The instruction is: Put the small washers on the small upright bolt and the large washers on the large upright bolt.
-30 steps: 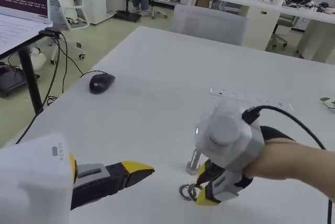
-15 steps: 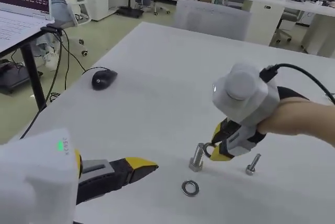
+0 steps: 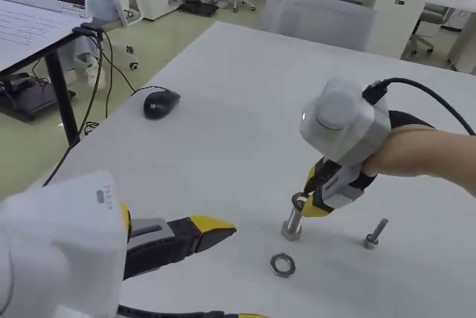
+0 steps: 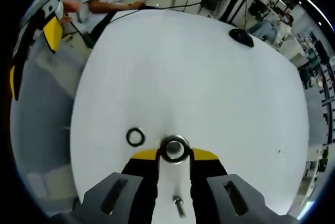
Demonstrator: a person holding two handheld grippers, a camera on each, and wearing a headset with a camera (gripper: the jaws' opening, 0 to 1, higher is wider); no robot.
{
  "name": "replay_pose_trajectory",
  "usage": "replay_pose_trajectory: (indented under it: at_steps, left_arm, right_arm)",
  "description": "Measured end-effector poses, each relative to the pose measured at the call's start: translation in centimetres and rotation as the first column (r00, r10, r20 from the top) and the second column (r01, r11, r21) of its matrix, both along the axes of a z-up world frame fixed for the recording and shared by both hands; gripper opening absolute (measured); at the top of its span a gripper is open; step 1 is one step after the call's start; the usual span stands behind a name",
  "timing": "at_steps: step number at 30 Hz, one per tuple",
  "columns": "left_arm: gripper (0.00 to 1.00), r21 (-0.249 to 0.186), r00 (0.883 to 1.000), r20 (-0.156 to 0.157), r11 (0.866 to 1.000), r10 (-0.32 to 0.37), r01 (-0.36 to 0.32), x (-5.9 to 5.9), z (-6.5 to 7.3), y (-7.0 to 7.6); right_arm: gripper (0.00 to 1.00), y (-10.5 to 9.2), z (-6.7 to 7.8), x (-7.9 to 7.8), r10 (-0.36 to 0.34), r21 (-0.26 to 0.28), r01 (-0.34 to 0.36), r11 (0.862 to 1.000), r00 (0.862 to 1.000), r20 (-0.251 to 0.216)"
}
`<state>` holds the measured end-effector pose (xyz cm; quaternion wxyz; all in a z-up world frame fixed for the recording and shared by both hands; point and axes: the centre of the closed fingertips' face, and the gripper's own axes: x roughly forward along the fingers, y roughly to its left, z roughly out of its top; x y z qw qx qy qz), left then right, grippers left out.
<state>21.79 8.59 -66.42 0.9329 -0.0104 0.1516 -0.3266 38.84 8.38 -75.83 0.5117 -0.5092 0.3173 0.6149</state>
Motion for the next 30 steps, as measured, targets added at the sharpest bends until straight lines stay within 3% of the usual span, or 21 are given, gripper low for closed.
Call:
replay_pose_trajectory:
  at_steps: [5, 19, 30]
  left_arm:
    - [0.57, -0.003, 1.000, -0.005, 1.000, 0.002, -0.002, 0.1, -0.2, 0.0]
    - [0.57, -0.005, 1.000, -0.014, 1.000, 0.003, -0.003, 0.3, -0.1, -0.1]
    - [0.57, -0.019, 1.000, -0.023, 1.000, -0.003, 0.002, 0.4, -0.3, -0.3]
  right_arm:
    - [0.22, 0.0, -0.8, -0.3, 0.018, -0.020, -0.018, 1.000, 1.000, -0.008]
    - [0.23, -0.1, -4.3, 0.6, 0.022, -0.047, -0.023, 0.999, 1.000, -0.019]
    - [0.23, -0.2, -5.3, 0.5, 0.051, -0.041, -0.052, 0.998, 0.998, -0.027]
